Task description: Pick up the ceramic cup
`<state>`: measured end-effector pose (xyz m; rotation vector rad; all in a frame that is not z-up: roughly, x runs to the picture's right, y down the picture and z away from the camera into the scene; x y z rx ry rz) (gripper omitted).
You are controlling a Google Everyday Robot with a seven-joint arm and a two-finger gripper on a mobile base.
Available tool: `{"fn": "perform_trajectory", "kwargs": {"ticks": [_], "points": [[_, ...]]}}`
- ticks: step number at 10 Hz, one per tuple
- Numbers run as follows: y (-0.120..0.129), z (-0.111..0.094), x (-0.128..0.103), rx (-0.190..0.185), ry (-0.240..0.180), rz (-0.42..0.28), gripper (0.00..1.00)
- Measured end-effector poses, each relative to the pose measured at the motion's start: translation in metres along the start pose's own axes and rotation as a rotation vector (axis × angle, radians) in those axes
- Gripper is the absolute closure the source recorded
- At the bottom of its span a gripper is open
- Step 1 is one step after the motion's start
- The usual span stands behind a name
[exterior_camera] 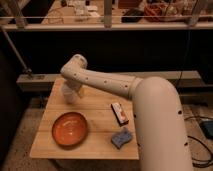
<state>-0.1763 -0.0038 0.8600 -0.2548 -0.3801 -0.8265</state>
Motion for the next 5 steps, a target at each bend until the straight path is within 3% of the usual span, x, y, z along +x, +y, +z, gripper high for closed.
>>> {"fn": "perform_trajectory", "kwargs": {"ticks": [5], "points": [[-0.002, 0.018, -0.009, 0.002, -0.032, -0.017, 0.2]]}}
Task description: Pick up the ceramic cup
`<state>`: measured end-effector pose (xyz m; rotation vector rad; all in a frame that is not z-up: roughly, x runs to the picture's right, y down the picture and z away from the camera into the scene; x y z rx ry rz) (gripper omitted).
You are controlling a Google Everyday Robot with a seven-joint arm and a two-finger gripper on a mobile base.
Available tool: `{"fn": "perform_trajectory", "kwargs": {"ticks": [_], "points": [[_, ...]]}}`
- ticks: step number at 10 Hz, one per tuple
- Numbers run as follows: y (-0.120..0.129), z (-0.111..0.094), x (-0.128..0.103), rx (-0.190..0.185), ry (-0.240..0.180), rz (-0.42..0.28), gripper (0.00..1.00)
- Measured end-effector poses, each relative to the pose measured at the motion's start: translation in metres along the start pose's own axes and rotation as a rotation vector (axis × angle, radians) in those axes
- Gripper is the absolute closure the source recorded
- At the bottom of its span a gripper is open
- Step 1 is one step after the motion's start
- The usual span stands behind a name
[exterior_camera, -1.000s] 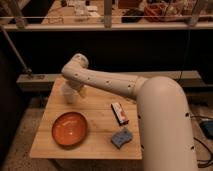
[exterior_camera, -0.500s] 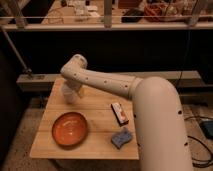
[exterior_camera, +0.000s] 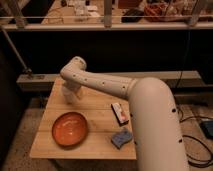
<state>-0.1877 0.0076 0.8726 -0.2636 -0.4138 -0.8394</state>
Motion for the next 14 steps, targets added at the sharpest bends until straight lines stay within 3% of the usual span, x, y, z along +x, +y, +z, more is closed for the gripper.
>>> {"fn": "perform_trajectory", "kwargs": {"ticks": [6, 12, 14], "points": [[-0.001, 0.009, -0.005, -0.007, -0.023, -0.015, 0.25], [-0.005, 0.01, -0.01, -0.016, -0.035, -0.028, 0.79], [-0.006, -0.001, -0.01, -0.016, -0.033, -0.041, 0.97]]}}
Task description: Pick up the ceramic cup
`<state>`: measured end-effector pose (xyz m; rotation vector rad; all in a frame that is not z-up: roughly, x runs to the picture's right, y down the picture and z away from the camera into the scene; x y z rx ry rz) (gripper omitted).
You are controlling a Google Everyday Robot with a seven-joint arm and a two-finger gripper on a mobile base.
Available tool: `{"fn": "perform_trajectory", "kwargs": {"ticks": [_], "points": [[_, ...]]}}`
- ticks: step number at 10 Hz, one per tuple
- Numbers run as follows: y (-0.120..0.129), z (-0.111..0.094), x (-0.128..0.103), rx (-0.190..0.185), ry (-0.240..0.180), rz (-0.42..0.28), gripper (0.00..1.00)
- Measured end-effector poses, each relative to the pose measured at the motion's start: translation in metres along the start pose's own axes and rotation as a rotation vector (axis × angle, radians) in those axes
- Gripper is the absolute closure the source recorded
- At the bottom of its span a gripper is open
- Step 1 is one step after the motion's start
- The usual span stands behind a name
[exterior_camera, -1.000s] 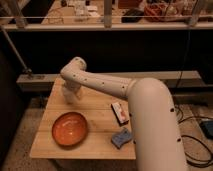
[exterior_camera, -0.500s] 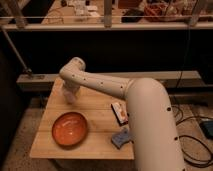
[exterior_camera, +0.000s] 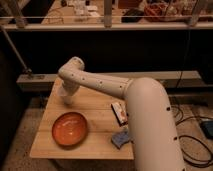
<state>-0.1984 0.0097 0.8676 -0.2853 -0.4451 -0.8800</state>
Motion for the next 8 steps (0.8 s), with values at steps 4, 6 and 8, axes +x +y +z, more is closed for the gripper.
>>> {"fn": "perform_trajectory", "kwargs": {"ticks": [4, 6, 8], "points": [[-0.001, -0.012, 0.0, 0.002, 0.002, -0.017, 1.0], [-0.002, -0.015, 0.0, 0.003, 0.004, -0.023, 1.0], [-0.002, -0.019, 0.001, 0.004, 0.007, -0.03, 1.0]]}}
